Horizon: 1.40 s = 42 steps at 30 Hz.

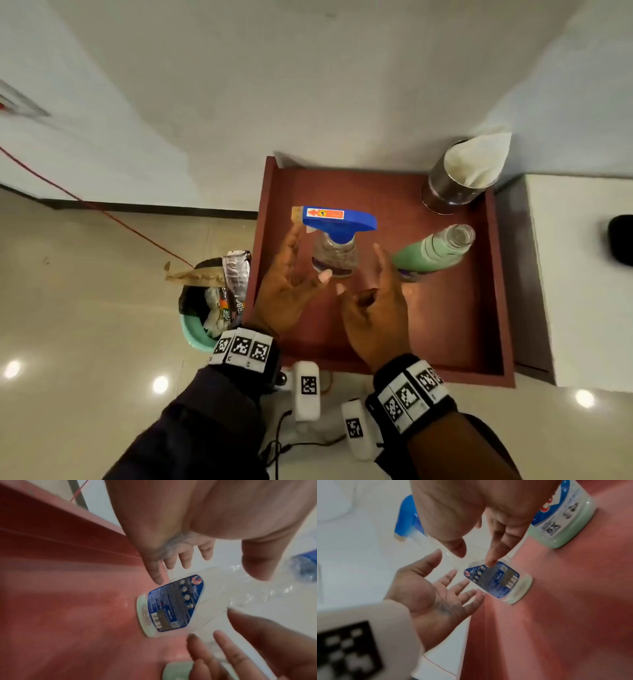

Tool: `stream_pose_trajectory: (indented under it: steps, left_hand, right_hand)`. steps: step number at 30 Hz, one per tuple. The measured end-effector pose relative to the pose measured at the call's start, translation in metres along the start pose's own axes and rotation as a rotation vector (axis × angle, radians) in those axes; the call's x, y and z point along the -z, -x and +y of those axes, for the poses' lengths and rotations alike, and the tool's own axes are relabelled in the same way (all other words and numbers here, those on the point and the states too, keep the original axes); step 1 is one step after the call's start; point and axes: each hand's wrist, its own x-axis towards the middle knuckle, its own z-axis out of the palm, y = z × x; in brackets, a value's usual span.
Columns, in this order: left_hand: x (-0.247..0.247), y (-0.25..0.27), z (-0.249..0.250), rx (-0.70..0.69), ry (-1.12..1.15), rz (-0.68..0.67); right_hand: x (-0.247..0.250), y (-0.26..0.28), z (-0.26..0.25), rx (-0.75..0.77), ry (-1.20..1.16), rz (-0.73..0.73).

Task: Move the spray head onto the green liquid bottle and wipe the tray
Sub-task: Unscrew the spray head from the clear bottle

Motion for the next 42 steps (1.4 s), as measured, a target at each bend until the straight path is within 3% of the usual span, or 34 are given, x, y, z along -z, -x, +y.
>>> stream_pose_trajectory:
  steps: [1,5,12,17,24,28,32,38,42]
  left_hand:
    - [-0.003,-0.002,0.001,0.006,0.079,-0.033]
    - [-0.004,-0.012,-0.018,-0.070,0.026,-0.096]
    - [-0.017,0.010,-0.038,-0.192,-0.028,0.066]
    - [-0.027,0.038,-0.031,-0.229,0.084,0.052]
    - [-0.011,0.065,-0.020,-0.297,-0.006,0.033]
    - [-0.014,0.058,-0.025,-0.271,-0.127,-0.061]
    - [-0.023,0.047,-0.029,-0.330,-0.128,-0.169]
    - [-0.021,0.042,-0.029,-0.377,-0.190,-0.056]
    - [-0.015,0.040,-0.025,-0.410,-0.214,-0.096]
  right_hand:
    - [0.001,-0.002,0.001,0.012,-0.033,-0.034]
    - [-0.003,-0.017,0.016,0.129,-0.084,-0.072]
    - [-0.008,-0.002,0.031,0.249,-0.103,0.033]
    - [0.006,0.014,0.027,0.319,-0.029,0.009]
    - [0.028,0.033,-0.002,0.434,-0.253,-0.010]
    - [0.033,0.034,-0.013,0.470,-0.198,0.069]
    - [0.032,0.025,-0.010,0.451,-0.215,0.124]
    - [0.024,0.020,-0.011,0.500,-0.045,0.126]
    - [0.029,0.014,-0.012,0.577,-0.017,0.045]
